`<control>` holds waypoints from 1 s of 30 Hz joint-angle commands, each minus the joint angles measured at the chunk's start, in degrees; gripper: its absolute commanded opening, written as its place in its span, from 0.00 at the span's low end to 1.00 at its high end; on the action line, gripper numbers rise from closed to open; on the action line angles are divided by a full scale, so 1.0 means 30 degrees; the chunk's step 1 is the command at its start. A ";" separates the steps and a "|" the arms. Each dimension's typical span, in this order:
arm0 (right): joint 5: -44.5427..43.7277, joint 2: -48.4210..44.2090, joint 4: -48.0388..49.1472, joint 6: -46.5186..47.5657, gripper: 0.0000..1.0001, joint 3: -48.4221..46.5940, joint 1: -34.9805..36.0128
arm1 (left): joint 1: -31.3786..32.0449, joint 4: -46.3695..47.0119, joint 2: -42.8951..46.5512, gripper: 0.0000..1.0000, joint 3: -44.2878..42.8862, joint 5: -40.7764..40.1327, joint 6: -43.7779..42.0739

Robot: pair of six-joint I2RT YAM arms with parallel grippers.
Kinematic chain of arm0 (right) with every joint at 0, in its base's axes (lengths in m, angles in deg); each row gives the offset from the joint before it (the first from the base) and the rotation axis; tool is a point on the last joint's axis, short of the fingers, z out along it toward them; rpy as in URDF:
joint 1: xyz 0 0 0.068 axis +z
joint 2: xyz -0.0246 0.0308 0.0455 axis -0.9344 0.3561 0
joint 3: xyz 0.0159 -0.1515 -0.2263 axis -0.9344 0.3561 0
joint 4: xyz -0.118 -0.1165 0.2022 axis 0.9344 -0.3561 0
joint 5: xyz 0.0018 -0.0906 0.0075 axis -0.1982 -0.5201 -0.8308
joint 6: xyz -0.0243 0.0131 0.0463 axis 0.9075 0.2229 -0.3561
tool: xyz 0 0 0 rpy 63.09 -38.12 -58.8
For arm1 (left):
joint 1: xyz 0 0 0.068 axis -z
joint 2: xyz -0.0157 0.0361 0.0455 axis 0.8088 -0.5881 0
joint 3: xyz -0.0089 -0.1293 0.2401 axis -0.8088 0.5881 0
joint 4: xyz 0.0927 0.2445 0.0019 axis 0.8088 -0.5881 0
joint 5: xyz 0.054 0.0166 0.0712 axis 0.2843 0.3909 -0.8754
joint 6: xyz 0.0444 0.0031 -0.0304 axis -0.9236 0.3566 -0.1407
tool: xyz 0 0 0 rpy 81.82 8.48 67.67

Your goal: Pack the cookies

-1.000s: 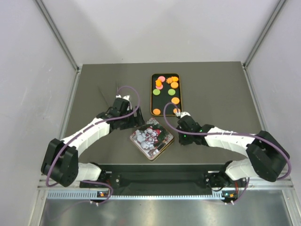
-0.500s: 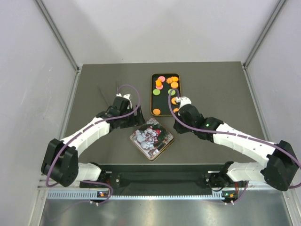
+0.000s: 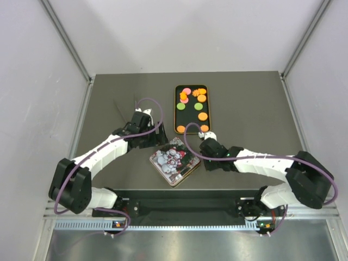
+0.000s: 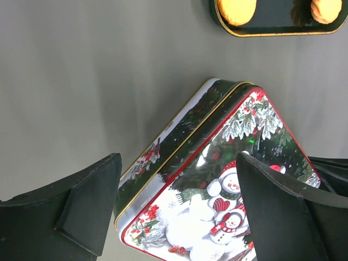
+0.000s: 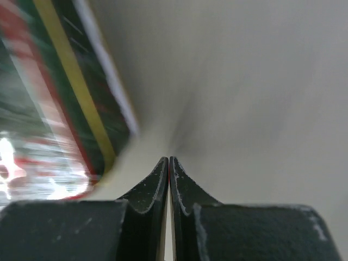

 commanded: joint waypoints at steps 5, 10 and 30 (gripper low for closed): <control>-0.0323 -0.0826 0.0823 -0.0511 0.05 -0.0194 0.0228 | -0.0037 0.0598 -0.0073 0.90 -0.0695 0.0192 -0.0260; -0.0675 -0.1676 -0.0378 -0.0042 0.06 -0.1626 0.0110 | -0.0008 0.0540 -0.0044 0.91 -0.0782 0.0133 -0.0319; -0.0209 0.0723 0.1815 -0.1476 0.05 0.0152 0.1516 | -0.0008 0.0451 -0.0278 0.91 -0.1134 0.0250 -0.0407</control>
